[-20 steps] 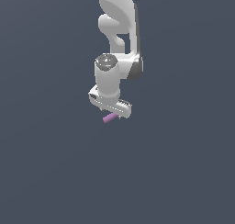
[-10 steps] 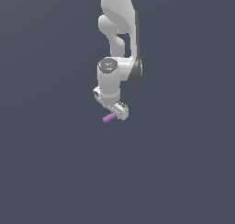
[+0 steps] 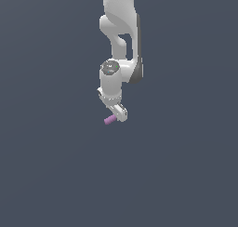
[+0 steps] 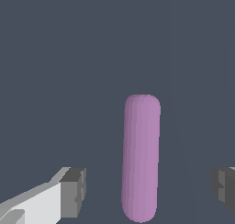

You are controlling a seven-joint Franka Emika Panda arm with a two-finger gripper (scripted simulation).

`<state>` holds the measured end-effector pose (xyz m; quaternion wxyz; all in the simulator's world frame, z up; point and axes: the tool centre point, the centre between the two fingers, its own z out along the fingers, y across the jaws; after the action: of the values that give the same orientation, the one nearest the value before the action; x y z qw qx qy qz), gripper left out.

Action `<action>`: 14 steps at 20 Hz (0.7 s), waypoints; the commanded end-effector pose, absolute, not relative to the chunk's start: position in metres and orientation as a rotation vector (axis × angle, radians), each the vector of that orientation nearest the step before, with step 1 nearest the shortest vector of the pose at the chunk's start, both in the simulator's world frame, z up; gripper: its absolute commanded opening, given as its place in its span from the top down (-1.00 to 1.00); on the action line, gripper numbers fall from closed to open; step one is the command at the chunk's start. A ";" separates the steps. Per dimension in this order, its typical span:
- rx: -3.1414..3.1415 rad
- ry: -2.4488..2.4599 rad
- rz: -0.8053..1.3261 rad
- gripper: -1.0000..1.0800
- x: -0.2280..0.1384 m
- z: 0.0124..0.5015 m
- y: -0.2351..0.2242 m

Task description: Pick up the object and move it to a goal position.

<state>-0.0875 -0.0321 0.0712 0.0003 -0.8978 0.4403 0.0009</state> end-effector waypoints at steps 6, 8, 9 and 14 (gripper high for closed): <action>-2.799 1.426 0.001 -0.92 -0.091 0.069 -0.032; -2.799 1.426 0.001 -0.92 -0.091 0.067 -0.032; -2.799 1.426 0.001 -0.92 -0.091 0.066 -0.032; -2.798 1.429 0.001 -0.92 -0.092 0.050 -0.032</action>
<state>-0.0909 -0.0323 0.0558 0.0002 -0.8907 0.4546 -0.0001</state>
